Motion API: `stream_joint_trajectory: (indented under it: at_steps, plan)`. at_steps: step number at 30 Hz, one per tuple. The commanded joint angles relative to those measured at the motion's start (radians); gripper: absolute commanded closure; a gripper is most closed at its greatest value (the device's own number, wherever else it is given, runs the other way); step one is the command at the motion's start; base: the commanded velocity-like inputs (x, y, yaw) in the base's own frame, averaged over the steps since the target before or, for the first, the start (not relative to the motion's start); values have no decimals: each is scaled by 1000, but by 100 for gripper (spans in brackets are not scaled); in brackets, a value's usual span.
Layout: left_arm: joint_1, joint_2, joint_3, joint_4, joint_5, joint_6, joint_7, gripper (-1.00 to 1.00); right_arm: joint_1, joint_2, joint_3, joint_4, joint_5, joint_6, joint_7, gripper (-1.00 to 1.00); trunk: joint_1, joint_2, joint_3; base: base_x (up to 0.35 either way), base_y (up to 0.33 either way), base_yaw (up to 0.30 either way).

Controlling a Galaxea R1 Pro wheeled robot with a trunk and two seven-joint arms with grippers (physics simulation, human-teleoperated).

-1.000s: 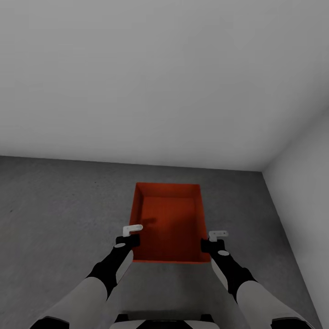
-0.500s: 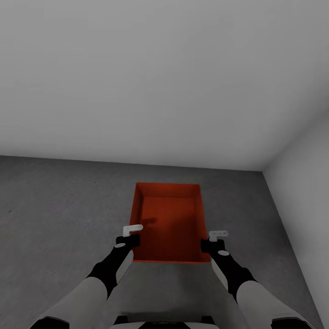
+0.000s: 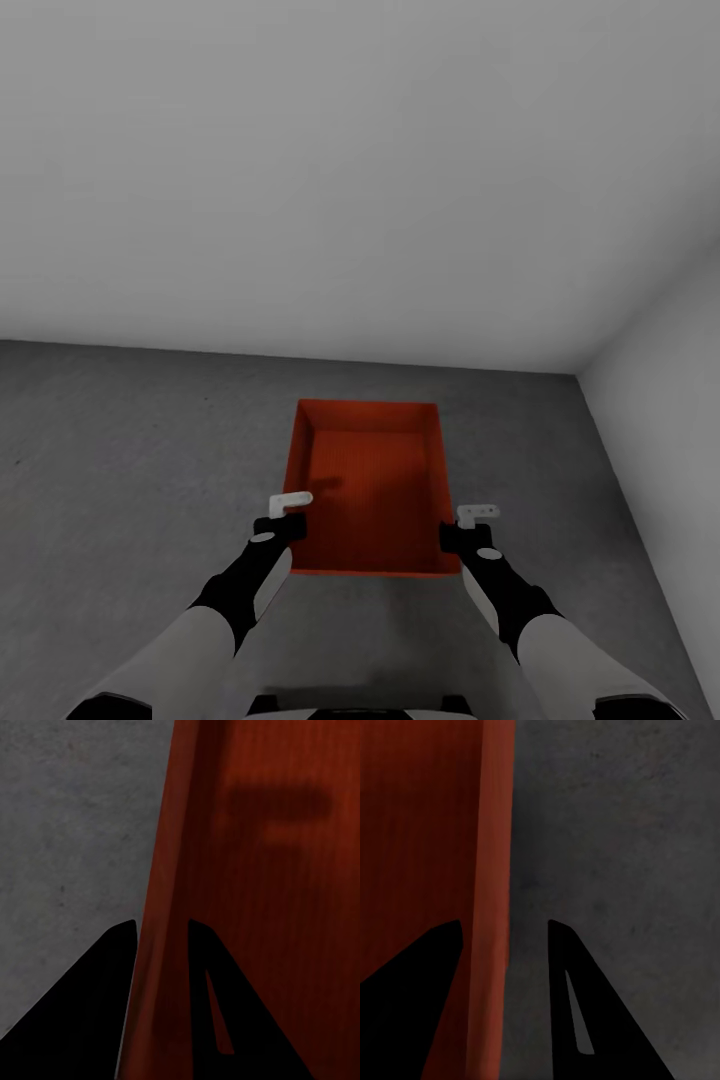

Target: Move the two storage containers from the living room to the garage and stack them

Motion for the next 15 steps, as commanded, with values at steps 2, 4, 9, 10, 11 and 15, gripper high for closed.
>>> stream_joint_trajectory:
  at_steps: [2, 4, 9, 10, 11, 15]
  plan:
    - [-1, 23, 50, -5, -15, -28, 44, 100, 0, -20, -74, 2, 3, 2, -32, 100, 8, -15, -7, 0, 0, 0]
    - [-1, 23, 50, -5, -15, -28, 44, 100, 0, -20, -74, 2, 3, 2, -32, 100, 16, -29, -13, 0, 0, 0]
    - [-1, 23, 51, -5, -15, -28, 44, 100, 0, -20, -74, 2, 3, 1, -32, 100, 35, -64, -29, 0, 0, 0]
    - [-1, 23, 51, -5, -15, -28, 44, 100, 0, -20, -74, 2, 3, 0, -32, 100, 39, -71, -32, 0, 0, 0]
    - [-1, 23, 51, -5, -15, -28, 44, 100, 0, -20, -74, 2, 3, 0, -32, 100, 42, -78, -35, 0, 0, 0]
    - [-1, 23, 51, -4, -15, -28, 44, 100, 0, -20, -74, 2, 3, -1, -32, 100, 58, -106, -48, 0, 0, 0]
